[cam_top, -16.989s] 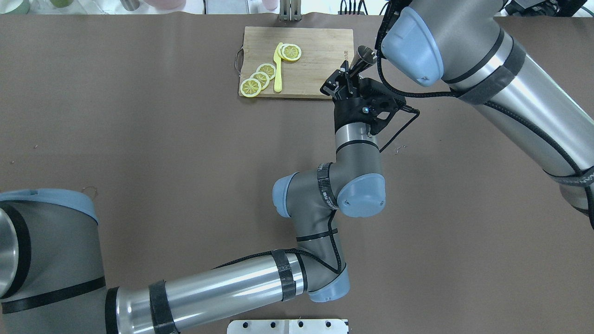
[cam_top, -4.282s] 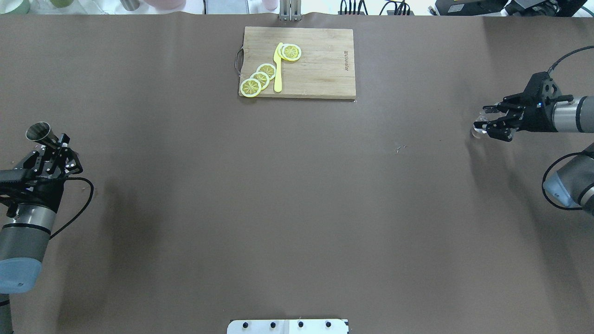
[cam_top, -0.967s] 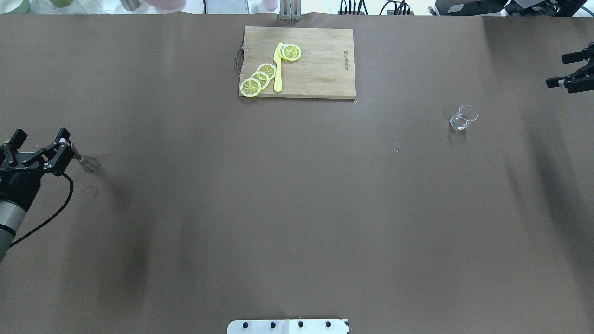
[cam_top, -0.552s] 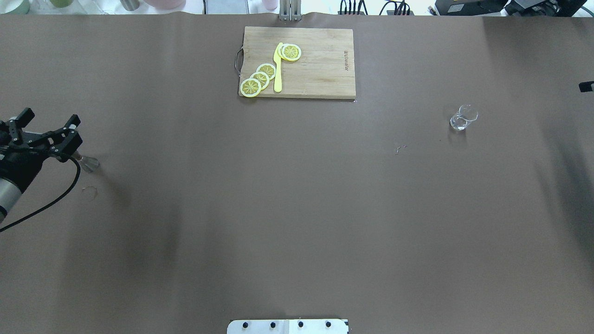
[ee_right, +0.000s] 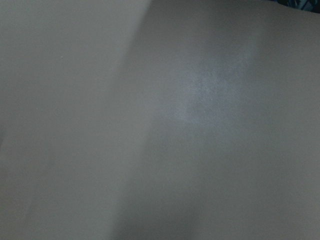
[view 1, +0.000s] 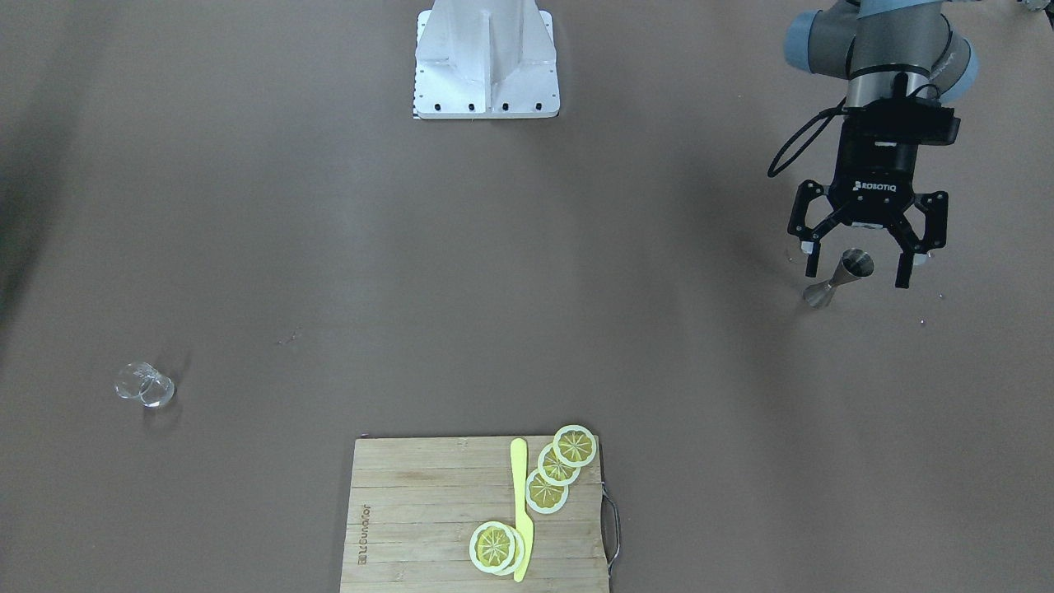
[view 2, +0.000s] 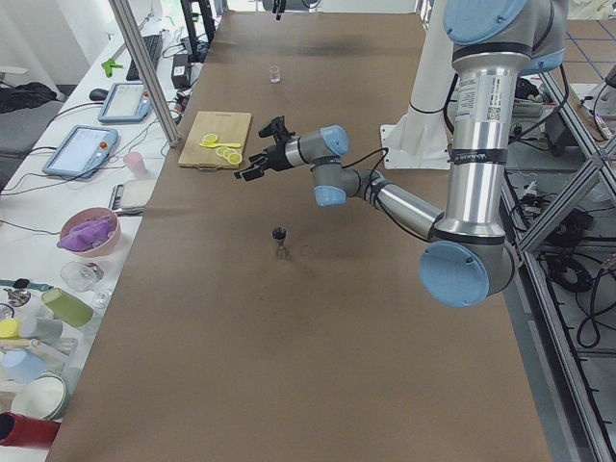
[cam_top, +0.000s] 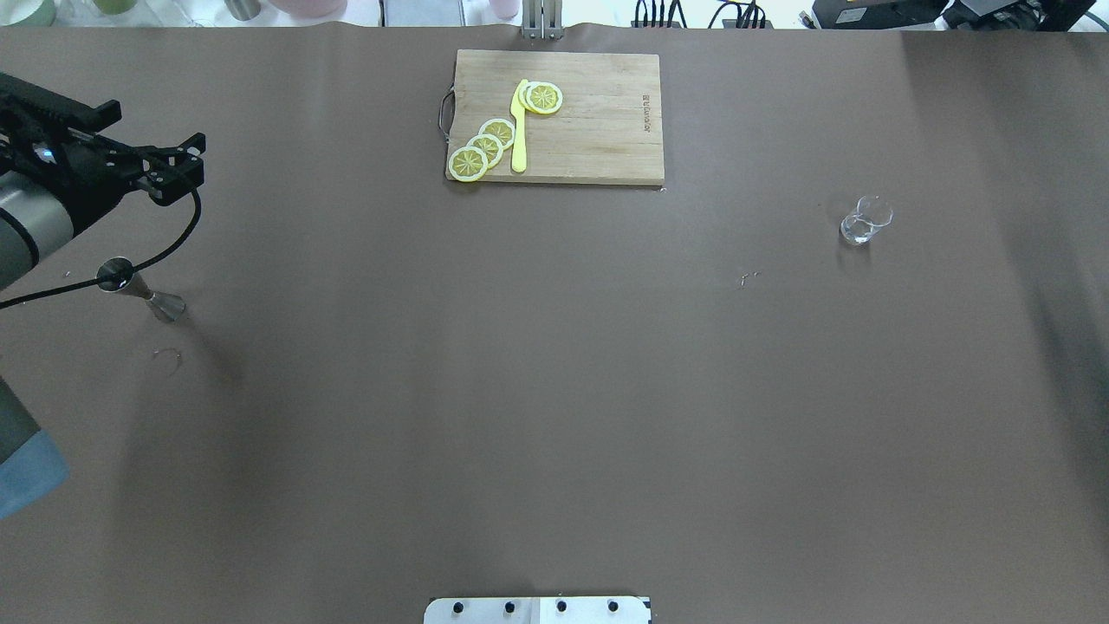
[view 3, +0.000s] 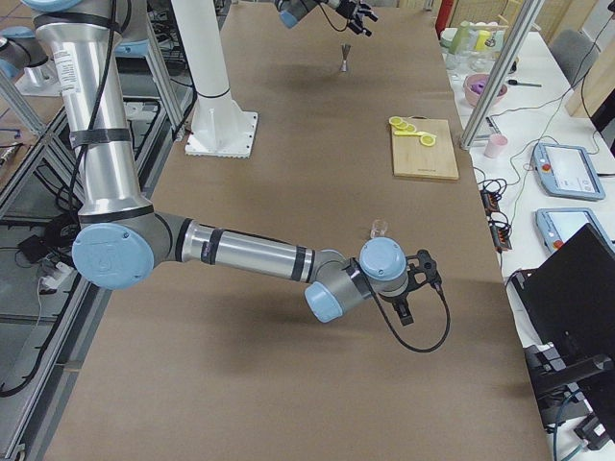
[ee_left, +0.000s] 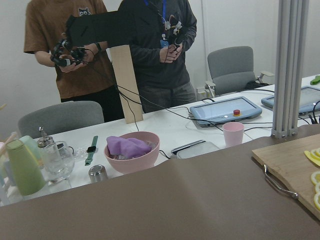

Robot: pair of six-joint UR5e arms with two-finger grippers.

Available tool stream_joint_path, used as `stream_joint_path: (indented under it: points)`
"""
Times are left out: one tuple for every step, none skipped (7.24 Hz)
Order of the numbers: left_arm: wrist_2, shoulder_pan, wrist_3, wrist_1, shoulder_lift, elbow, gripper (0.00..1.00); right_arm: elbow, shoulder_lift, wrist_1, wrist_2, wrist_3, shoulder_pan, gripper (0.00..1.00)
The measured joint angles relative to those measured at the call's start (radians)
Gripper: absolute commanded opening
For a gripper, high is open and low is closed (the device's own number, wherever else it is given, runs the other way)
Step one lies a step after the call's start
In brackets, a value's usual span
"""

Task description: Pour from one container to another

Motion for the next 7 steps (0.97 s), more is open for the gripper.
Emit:
stream_joint_path:
  points:
    - [-0.071,-0.032,0.014,0.111,-0.054,0.000,0.97,0.059,0.001,-0.166,-0.025,-0.023,-0.007,1.00]
    - [-0.161,-0.065,0.035,0.228,-0.101,0.001,0.97,0.101,0.005,-0.299,-0.055,-0.075,-0.014,1.00]
    - [-0.288,-0.111,0.076,0.350,-0.148,0.001,0.97,0.123,0.008,-0.393,-0.081,-0.134,-0.018,1.00]
    - [-0.443,-0.174,0.117,0.471,-0.191,0.002,0.97,0.132,0.007,-0.450,-0.093,-0.171,-0.026,1.00]
    - [-0.597,-0.245,0.138,0.578,-0.223,0.005,0.97,0.136,0.006,-0.501,-0.096,-0.190,-0.028,1.00]
    - [-0.730,-0.317,0.164,0.665,-0.243,0.011,0.98,0.138,0.007,-0.554,-0.095,-0.223,-0.024,1.00]
    - [-0.818,-0.385,0.216,0.719,-0.252,0.024,0.98,0.144,0.006,-0.593,-0.092,-0.269,-0.015,1.00]
